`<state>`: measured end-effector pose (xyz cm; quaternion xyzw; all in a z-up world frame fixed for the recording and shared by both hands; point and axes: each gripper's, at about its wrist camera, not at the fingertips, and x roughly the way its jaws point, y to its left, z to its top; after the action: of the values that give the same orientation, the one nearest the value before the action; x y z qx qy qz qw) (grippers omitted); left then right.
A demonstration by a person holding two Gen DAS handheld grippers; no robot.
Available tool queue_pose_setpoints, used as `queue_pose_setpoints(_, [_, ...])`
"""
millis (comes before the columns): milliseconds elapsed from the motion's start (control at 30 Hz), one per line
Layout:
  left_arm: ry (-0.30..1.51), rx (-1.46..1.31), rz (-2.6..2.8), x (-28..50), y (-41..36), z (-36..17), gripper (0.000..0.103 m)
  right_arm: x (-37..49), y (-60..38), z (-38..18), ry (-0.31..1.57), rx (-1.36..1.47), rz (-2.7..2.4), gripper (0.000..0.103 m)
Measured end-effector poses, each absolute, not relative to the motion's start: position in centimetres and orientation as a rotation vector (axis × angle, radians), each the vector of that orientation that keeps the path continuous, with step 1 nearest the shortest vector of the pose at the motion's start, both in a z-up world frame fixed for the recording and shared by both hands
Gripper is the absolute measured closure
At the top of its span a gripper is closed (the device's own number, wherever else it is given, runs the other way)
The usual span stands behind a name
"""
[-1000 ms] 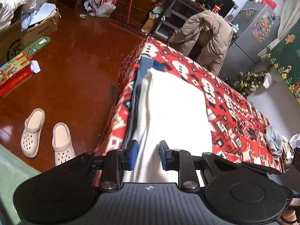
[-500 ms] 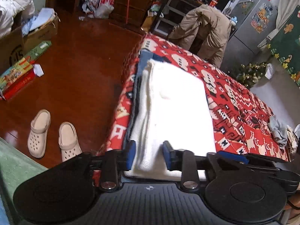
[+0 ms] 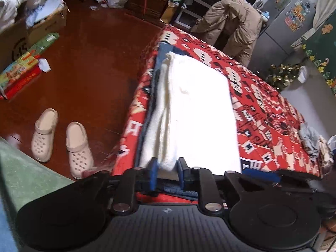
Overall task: Fold clothes
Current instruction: 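Lower the vest onto the jeans and open the left gripper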
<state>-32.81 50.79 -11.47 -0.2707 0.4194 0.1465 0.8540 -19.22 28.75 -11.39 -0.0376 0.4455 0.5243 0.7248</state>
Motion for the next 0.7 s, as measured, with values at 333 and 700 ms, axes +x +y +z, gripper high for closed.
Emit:
queue_pose_setpoints(333, [0.736,-0.531,0.328,-26.2,53.5,-10.1,0.044,-11.8,32.5,-10.9,0.882,-0.029,1.050,0.068])
queue_pose_setpoints(700, [0.766,-0.555,0.298,-20.7,55.7,-12.8,0.053,-6.0,38.6,-13.3,0.867,0.028,1.038,0.058])
